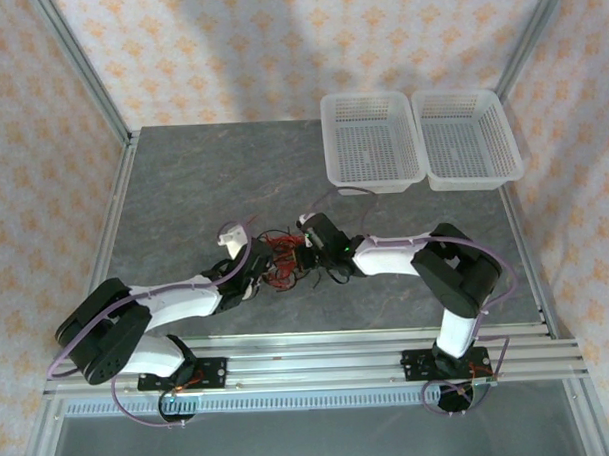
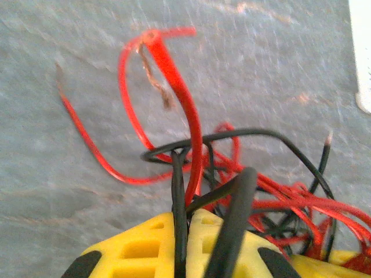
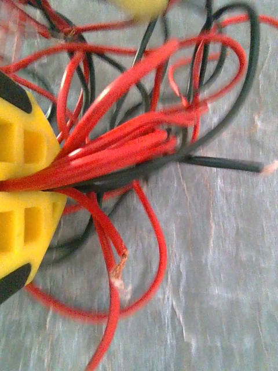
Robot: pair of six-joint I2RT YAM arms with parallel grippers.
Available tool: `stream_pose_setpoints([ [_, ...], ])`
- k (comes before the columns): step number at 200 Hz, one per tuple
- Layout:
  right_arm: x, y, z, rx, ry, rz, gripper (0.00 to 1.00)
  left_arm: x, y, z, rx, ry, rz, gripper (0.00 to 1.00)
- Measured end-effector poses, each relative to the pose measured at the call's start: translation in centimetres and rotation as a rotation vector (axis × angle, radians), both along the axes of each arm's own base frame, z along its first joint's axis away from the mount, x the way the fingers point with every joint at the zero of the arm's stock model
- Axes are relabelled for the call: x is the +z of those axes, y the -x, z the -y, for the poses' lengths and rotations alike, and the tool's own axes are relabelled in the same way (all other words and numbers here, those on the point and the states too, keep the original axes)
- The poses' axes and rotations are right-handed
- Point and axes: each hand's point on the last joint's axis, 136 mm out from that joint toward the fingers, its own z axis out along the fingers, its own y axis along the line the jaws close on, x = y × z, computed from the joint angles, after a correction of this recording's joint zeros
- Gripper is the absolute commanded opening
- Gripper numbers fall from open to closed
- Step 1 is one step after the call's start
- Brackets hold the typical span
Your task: Untangle the cables
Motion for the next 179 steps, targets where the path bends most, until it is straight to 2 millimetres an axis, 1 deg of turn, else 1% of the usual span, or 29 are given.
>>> stream_pose_setpoints([
  [5,-0.2,-0.2,0.7,-0.013,0.022,-0.002,0.05,0.2,0.0,-0.5,0.011,-0.018,0.005,0.28],
  [13,-0.7,-0.8,2.1,-0.050,0.056,-0.008,0.09,0.5,0.1,-1.3,0.026,-0.055,0.012,0.41],
  [24,-0.9,-1.5,3.7,-0.094,0.084,-0.011,0.13,0.8,0.0,-2.3,0.050,-0.100,0.017,0.49],
  [41,-1.0,-2.1,5.3,-0.164,0.105,-0.026,0.21,1.3,-0.1,-3.1,0.061,-0.153,0.020,0.55],
  [46,-1.2,-2.1,5.6,-0.177,0.107,-0.033,0.26,1.4,-0.1,-3.2,0.065,-0.164,0.022,0.56],
  [61,-1.4,-1.9,5.8,-0.213,0.091,-0.052,0.39,1.7,-0.2,-3.3,0.061,-0.183,0.023,0.59],
  [80,-1.1,-1.4,5.7,-0.249,0.040,-0.079,0.51,2.1,-0.3,-3.1,0.040,-0.195,0.026,0.67],
  [86,-0.9,-1.1,5.7,-0.258,0.026,-0.088,0.56,2.3,-0.4,-2.9,0.033,-0.193,0.030,0.69],
  [92,-0.8,-0.9,5.8,-0.265,0.016,-0.096,0.59,2.6,-0.4,-2.8,0.021,-0.190,0.033,0.72],
  [120,-0.1,0.3,6.7,-0.312,-0.007,-0.142,0.68,3.9,-0.4,-1.6,-0.040,-0.171,0.051,0.85],
  [151,2.4,0.8,7.2,-0.339,-0.042,-0.136,0.70,5.5,-0.3,0.7,-0.141,-0.122,0.070,0.87],
  [166,3.4,0.7,7.2,-0.340,-0.053,-0.126,0.70,5.7,-0.4,1.9,-0.182,-0.102,0.064,0.87],
  [179,3.9,0.4,7.1,-0.342,-0.057,-0.120,0.70,5.3,-0.4,2.9,-0.218,-0.097,0.045,0.87],
])
